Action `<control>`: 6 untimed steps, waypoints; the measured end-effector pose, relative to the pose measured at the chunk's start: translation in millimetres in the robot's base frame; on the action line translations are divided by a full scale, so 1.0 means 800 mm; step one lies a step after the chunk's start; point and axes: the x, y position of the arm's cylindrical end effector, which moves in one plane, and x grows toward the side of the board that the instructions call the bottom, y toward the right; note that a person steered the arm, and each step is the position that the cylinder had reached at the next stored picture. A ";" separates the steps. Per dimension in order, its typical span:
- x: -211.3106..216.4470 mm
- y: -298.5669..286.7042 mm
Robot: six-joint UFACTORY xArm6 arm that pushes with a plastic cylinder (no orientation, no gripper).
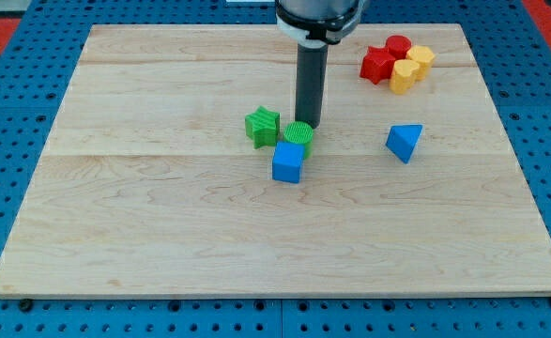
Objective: Slide the blue triangle to the left
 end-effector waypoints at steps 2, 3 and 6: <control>-0.022 0.191; 0.004 0.240; 0.029 0.163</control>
